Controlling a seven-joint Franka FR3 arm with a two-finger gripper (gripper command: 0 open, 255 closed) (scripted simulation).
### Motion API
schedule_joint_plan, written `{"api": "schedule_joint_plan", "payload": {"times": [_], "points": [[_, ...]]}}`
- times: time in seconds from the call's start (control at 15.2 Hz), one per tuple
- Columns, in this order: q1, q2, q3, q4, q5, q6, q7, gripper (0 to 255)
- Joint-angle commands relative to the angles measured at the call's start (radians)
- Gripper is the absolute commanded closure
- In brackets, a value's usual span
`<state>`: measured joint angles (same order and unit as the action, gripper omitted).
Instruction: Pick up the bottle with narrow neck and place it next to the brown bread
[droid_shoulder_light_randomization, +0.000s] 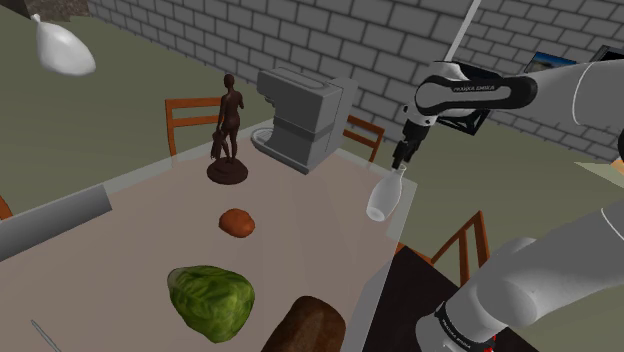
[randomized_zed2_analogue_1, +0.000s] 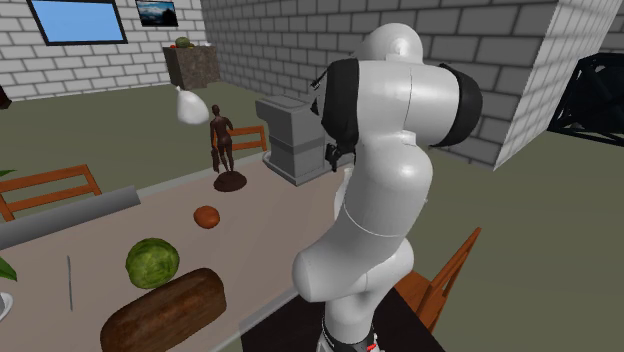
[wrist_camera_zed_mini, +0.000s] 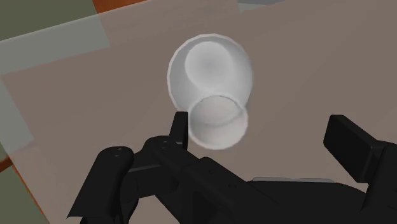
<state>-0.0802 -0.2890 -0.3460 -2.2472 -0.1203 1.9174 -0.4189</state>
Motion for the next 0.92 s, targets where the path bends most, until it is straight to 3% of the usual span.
{"api": "schedule_joint_plan", "payload": {"times": [0.0,0.46,0.86], "points": [[-0.007,0.065,-0.03,0.04,0.01,0.03,-0.044,0],[-0.01,0.092,-0.039,-0.031,0.013,0.127,-0.049,0],[-0.01,0.094,-0.039,-0.037,0.014,0.135,-0.049,0]]}}
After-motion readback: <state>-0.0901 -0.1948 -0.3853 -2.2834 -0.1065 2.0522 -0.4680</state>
